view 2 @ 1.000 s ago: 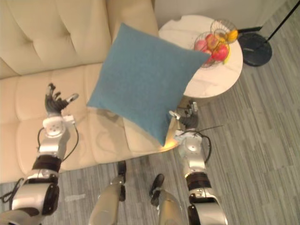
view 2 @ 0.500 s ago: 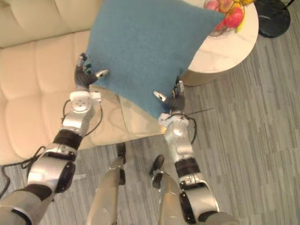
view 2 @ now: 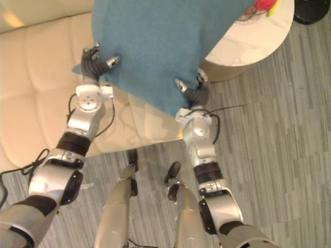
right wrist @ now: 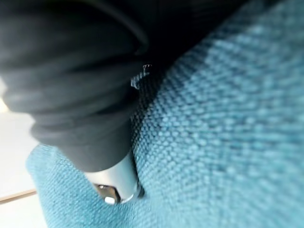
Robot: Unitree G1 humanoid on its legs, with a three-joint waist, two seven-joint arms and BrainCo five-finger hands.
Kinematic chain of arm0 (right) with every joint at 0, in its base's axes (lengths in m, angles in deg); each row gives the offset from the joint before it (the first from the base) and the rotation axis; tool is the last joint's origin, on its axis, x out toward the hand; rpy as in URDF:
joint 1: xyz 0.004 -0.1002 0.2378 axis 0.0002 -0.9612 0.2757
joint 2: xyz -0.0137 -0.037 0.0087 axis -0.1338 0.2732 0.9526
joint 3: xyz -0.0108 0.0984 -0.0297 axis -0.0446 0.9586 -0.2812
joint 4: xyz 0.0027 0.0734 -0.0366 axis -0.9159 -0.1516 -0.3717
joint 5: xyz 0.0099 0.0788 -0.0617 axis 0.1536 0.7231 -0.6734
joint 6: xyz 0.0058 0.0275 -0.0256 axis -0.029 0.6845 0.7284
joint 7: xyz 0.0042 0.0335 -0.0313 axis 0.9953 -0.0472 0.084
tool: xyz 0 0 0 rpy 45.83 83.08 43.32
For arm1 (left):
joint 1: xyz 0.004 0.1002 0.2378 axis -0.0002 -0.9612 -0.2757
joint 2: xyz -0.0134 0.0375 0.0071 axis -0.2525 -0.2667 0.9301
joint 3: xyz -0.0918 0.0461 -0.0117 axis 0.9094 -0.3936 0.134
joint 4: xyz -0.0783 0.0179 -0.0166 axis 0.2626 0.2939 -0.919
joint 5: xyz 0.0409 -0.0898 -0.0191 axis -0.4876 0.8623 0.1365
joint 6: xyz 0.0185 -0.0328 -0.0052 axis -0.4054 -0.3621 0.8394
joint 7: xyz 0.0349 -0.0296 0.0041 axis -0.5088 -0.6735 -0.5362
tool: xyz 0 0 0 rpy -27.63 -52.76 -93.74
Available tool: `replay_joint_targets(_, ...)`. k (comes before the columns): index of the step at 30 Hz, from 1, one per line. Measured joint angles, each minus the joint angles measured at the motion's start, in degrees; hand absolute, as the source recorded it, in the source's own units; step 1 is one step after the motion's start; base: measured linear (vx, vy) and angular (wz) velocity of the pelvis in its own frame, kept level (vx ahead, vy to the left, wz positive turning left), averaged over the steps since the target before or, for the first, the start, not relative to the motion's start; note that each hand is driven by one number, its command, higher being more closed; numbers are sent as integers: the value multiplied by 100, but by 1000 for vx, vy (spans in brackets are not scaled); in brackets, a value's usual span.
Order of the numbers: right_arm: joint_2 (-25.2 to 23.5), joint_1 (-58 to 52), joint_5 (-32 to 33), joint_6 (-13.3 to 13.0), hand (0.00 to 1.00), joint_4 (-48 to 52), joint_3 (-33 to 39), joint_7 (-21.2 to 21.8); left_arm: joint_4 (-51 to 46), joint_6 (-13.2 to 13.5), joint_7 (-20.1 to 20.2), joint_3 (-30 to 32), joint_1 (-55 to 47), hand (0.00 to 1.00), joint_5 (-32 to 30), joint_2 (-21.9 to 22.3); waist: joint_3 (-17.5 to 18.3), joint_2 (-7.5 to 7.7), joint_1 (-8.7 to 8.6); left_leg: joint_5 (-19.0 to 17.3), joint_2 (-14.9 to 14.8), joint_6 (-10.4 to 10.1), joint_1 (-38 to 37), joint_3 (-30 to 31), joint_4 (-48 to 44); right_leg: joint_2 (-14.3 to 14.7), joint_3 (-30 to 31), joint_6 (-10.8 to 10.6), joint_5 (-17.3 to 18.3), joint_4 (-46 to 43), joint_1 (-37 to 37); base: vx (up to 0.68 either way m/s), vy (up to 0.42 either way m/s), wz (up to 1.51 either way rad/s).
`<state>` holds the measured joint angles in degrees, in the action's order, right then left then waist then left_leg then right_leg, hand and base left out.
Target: Pick up cushions and gather them together orderly.
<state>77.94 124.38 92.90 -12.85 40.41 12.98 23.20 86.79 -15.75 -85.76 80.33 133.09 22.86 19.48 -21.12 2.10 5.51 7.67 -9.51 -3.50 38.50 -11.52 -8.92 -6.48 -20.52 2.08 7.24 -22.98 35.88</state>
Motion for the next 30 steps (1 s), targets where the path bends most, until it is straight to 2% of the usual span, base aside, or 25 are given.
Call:
replay_joint_targets(5,-89,-171,192,-58,100,12,-2,9,-722,75,-68,-106,-341,100,228,90,-19,-3,-43,0,61,-4,-582,-83,152,-57,50,-34,28,-20,-443,50,-38,-4)
replay_joint_targets(8,-114,-724,187,-121,100,443,0,13,-1367,223,-106,-175,-847,100,391,320,-11,-6,-86,-1,149,-4,-902,-84,327,-126,45,-100,135,-23,-707,46,-15,8)
replay_joint_targets(11,-232,-1408,157,-126,100,803,0,14,-1828,272,-114,-206,-1618,100,516,685,-6,-14,-109,0,234,-3,-1190,-99,448,-181,4,-150,184,-4,-969,56,-1,12)
replay_joint_targets(14,-398,-2196,135,-131,100,1313,-1,24,-2509,277,-116,-213,-2626,100,558,1122,12,-21,-215,-20,324,9,-1528,-40,501,-264,-128,-214,251,54,-1403,70,25,26)
replay_joint_targets(17,-619,-3000,-103,-135,100,1828,-23,180,-3100,283,-102,-281,-3663,100,614,1365,317,-29,-217,-44,391,14,-1768,-54,679,-291,-165,-269,308,174,-1638,60,30,10)
replay_joint_targets(19,-669,-3490,-310,-135,100,2053,-100,309,-3366,285,-63,-360,-4304,100,722,1456,458,-95,-213,-78,428,16,-2032,-56,791,-299,-202,-292,323,287,-1916,81,31,7)
replay_joint_targets(22,-701,-4256,-489,-135,100,2268,-313,556,-3692,294,162,-473,-5384,100,894,1468,996,-153,-216,-134,481,15,-2412,-75,955,-293,-212,-322,335,521,-2325,124,29,1)
replay_joint_targets(25,-698,-4502,-569,-135,100,2268,-415,719,-3859,354,314,-486,-5923,100,1009,1456,1279,-180,-222,-148,497,10,-2711,-77,1091,-250,-203,-359,314,723,-2639,71,4,-1)
replay_joint_targets(30,-629,-4643,-772,-135,100,2268,-449,952,-4164,399,543,-487,-6543,100,1117,1427,1530,-218,-232,-155,531,13,-3083,10,1248,-181,-228,-438,242,1055,-3092,66,-2,3)
